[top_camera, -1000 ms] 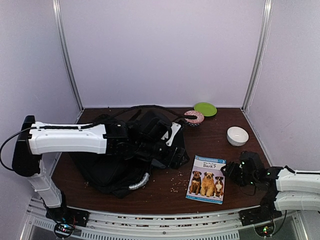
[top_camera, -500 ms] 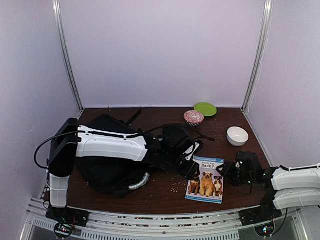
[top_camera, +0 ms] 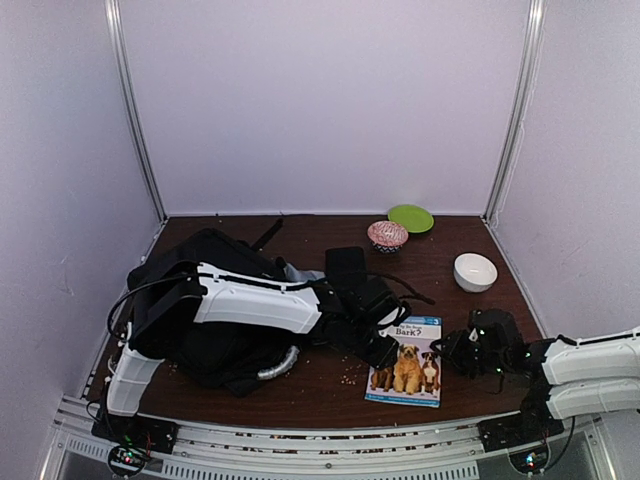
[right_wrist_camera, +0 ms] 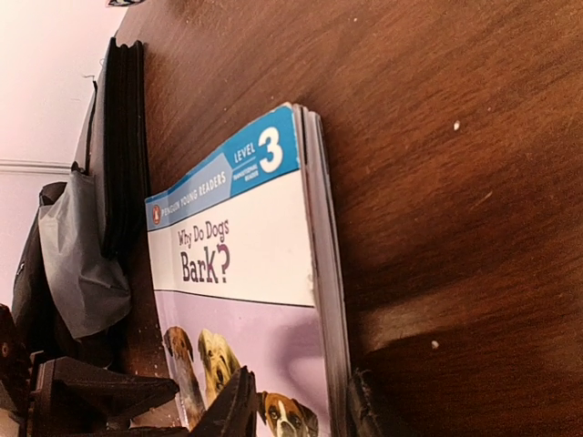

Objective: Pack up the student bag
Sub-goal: Pick up the book from the center of the board.

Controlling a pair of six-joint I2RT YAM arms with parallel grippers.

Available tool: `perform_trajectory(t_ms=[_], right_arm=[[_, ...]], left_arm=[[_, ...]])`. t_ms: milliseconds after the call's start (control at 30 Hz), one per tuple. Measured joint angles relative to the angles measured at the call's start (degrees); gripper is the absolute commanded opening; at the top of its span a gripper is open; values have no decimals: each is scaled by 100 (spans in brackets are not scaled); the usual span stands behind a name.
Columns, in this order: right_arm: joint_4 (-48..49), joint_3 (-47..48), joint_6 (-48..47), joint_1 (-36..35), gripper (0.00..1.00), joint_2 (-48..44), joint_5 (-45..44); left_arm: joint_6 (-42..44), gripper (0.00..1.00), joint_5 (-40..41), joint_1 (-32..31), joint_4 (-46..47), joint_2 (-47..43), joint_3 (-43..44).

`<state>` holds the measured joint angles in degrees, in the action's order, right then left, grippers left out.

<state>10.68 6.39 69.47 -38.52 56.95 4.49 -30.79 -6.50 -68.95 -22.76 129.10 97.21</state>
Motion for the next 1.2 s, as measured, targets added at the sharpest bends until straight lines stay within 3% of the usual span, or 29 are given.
perform_trajectory(t_ms=[267, 367, 667, 933, 967, 1200], right_arm=[[153, -44, 129, -129, 33, 28, 210], [219, -42, 149, -190, 28, 79, 247], [210, -31, 168, -369, 1, 155, 385], [-57, 96, 114, -428, 0, -240, 457], [-175, 144, 79, -437, 0, -356, 457], [-1298, 678, -385, -463, 0, -1410, 260]], left_arm=[[-101, 7, -17, 0, -87, 238, 190], [-122, 1, -17, 0, -85, 256, 192], [-170, 0, -59, 0, -85, 262, 195], [-177, 0, -103, 0, -81, 271, 195], [-177, 3, -103, 0, -76, 269, 195], [-186, 50, -4, 0, -195, -96, 66]])
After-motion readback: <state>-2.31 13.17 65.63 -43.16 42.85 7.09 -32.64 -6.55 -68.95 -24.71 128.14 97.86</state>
